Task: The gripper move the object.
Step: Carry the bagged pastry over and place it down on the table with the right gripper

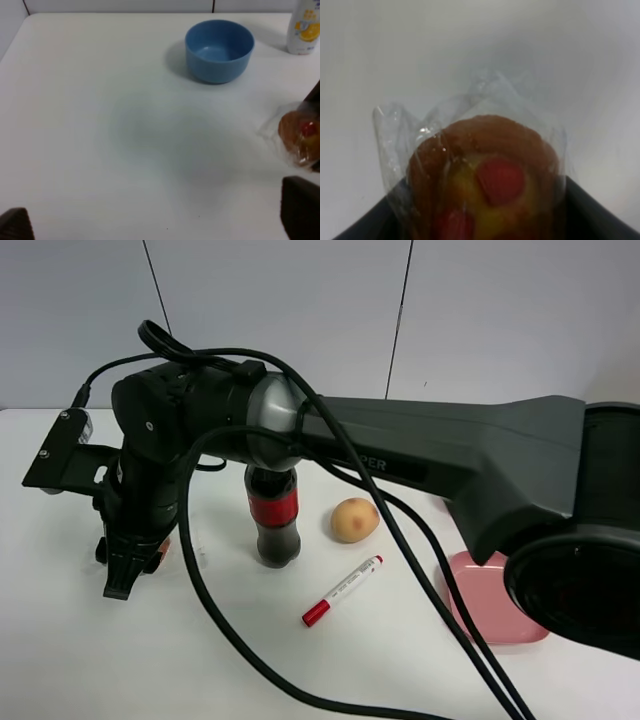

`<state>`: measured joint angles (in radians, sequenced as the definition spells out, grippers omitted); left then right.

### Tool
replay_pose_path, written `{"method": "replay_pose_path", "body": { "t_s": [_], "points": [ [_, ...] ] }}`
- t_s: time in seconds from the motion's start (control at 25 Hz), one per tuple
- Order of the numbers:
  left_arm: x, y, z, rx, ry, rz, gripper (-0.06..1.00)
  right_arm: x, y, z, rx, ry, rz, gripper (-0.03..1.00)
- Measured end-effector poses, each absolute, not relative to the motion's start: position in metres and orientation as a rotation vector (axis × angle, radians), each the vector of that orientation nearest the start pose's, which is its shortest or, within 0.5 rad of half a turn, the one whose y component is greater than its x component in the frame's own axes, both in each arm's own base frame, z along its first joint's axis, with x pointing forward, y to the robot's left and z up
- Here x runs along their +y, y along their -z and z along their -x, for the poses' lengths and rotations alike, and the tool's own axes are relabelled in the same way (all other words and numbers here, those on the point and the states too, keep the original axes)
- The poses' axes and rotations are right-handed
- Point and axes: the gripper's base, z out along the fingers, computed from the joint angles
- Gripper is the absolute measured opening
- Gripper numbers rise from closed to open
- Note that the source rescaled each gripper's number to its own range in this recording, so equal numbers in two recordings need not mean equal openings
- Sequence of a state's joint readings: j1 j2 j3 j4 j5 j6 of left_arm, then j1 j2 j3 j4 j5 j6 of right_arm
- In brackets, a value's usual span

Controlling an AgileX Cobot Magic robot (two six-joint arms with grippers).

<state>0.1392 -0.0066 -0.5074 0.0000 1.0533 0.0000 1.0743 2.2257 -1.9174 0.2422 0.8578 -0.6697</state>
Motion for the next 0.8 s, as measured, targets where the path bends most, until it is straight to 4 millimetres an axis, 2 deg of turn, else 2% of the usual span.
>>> {"method": "replay_pose_path", "body": {
  "t_s": [0.2,0.32,0.48,0.8],
  "points": [
    [-0.001,-0.280,0.006,2.019,-0.088,0.141,1.00,0.451,-0.210,-0.207,1.731,-0.424,2.039,0.00],
    [-0.001,-0.280,0.006,2.019,-0.088,0.141,1.00,0.455,-0.199,-0.203,1.726,-0.422,2.069,0.00],
    [-0.001,-0.280,0.006,2.019,-0.088,0.141,1.00,0.459,-0.177,-0.204,1.745,-0.412,2.091,0.00],
    [-0.001,-0.280,0.006,2.019,-0.088,0.141,1.00,0.466,-0.152,-0.209,1.742,-0.400,2.063,0.00]
  ]
}}
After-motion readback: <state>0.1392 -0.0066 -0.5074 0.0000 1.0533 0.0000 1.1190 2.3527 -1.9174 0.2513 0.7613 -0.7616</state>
